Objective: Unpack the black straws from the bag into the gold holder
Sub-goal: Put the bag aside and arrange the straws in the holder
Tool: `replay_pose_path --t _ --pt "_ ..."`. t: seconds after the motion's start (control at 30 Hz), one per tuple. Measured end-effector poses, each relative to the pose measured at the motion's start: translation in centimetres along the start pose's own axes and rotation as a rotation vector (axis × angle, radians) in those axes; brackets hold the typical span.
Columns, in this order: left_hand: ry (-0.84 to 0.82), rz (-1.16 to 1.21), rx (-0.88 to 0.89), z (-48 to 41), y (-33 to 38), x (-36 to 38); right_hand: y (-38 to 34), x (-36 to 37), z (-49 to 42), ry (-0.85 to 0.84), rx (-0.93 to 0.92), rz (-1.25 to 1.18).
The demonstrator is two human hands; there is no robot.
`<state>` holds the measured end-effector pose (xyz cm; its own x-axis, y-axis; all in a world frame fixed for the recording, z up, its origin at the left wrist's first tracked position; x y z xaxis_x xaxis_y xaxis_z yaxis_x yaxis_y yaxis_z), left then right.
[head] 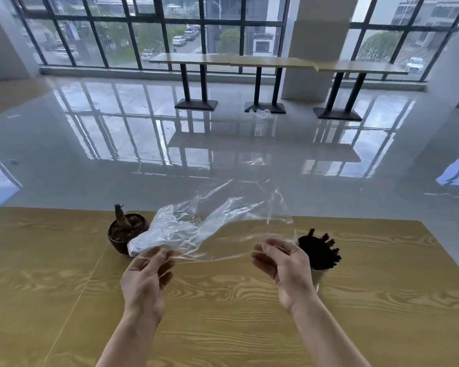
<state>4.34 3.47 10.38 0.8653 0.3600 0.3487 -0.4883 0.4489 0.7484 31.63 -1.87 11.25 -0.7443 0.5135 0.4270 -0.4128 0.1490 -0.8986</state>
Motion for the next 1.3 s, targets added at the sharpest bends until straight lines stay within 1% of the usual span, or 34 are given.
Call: replay_pose_path --t 0.13,0.33,0.47,0.6,0.87,0.97,1.07,1.17,1.2,1.23,1.3 --pt "0.155 -0.023 -0.003 -0.2 -1.1 -4.9 4.7 0.6 2.9 0.015 0.181 -0.008" --pt "0.302 -0.098 -0.069 -0.3 -4.5 -11.7 11.0 -0.8 7.2 0.041 0.401 0.052" --pt "0.389 -0.156 -0.154 -0.7 -7.2 -14.7 13.6 -1.8 9.0 0.053 0.483 0.120" --pt "0.417 -0.183 -0.218 -1.6 -8.6 -16.3 15.1 -2.1 9.6 0.056 0.507 0.201" --pt "0.478 -0.283 -0.299 -3.5 -10.1 -18.2 17.0 -3.4 9.7 0.024 0.528 0.401" --pt "0.562 -0.435 -0.249 -3.7 -10.7 -18.7 17.7 -3.8 10.1 0.011 0.521 0.487" --pt "0.605 -0.617 -0.201 -3.5 -10.9 -18.8 17.8 -4.1 10.5 -0.007 0.499 0.574" --pt "0.654 -0.678 -0.191 -3.3 -10.8 -19.3 17.1 -4.5 11.1 -0.063 0.512 0.662" --pt "0.665 -0.703 -0.185 -3.1 -10.9 -19.4 16.7 -4.7 11.1 -0.099 0.472 0.755" --pt "0.674 -0.745 -0.162 -2.8 -10.8 -19.4 16.2 -5.2 11.1 -0.152 0.385 0.911" --pt "0.699 -0.899 -0.051 -1.7 -10.4 -19.1 15.4 -6.0 11.0 -0.259 0.123 1.230"
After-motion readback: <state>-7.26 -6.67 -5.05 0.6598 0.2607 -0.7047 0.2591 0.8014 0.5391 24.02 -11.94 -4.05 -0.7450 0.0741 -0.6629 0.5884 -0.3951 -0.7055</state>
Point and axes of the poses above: each hand's wrist, its own z-axis away from the middle knuckle, its own x-axis out of the palm, y = z × x, the point moved 3 cm from there along -z, towards the middle knuckle, and after that the axes turned 14 degrees about -x, right-handed, at the moved point
